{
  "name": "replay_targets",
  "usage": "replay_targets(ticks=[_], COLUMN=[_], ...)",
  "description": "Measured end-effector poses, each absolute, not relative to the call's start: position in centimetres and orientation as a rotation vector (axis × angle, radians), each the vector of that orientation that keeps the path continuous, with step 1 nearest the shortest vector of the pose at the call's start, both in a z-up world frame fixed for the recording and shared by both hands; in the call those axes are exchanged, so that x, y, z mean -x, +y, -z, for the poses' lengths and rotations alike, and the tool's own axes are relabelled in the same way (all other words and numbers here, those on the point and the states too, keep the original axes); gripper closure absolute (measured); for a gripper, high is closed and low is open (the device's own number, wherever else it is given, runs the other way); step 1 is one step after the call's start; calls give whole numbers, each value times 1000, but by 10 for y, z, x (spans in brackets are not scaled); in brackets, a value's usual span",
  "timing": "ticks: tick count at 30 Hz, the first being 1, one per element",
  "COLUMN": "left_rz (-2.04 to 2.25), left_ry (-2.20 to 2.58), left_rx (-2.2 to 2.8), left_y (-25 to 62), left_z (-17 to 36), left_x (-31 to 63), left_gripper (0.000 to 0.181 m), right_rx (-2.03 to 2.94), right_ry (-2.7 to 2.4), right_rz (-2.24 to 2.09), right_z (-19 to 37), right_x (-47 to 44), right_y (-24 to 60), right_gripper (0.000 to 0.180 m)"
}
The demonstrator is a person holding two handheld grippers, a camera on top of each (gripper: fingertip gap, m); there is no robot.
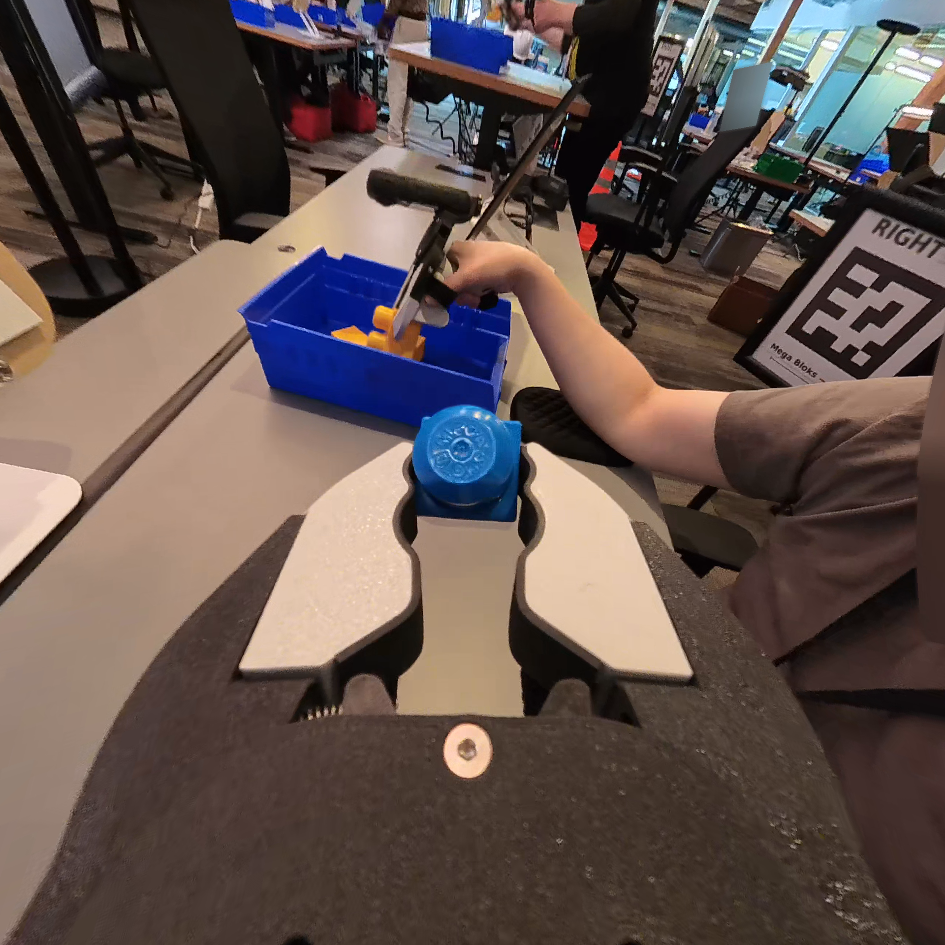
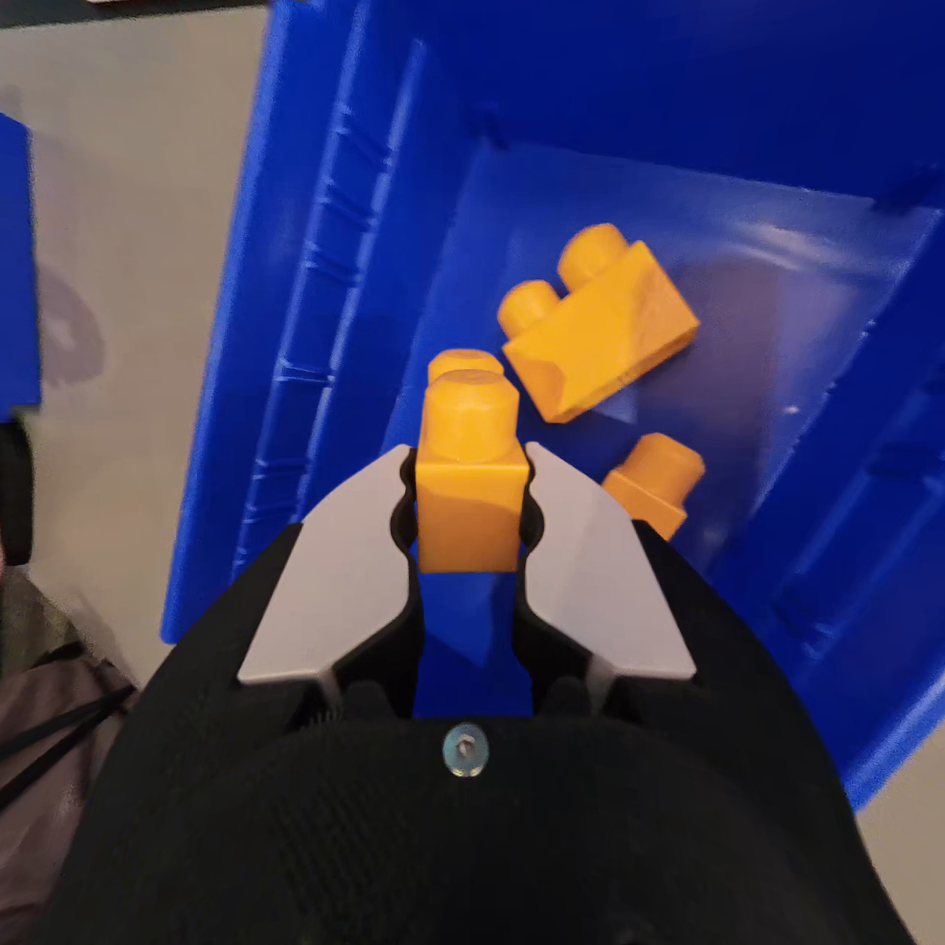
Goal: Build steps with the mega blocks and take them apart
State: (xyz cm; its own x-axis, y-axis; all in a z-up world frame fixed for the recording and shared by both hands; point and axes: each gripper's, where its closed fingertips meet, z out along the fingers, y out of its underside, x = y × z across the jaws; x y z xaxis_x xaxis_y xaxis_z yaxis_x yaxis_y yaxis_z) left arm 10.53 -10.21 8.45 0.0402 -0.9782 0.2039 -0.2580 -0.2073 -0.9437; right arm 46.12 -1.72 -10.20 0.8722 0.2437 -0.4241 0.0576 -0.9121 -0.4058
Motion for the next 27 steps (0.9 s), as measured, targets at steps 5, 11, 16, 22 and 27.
replay_targets(ticks=[5,11,16,22,27], left_rz=[1248,1399,1465,1434,1110], left_ry=[1313,1315,1389,1577,1770], left_rx=[1643,1750,1782,1744,1867], left_y=[-105,-114,-128,-152,-148], left_z=[-66,-46,-35,-27,-17], left_x=[-123,-144,-152,-153,-97], left_gripper=[145,145,145,143,127], right_rx=[2482,1494,990,876,1019], right_ry=[-318,-1182,-1587,-1639,-1646], right_rz=[-403,-284,-128,-111,-48], right_z=[64,-60,-48,-33,-36], right_x=[-468,-280,-152,-116,-150], right_y=[3,-35,-115,-136,-115], right_gripper=[126,124,117,110,110])
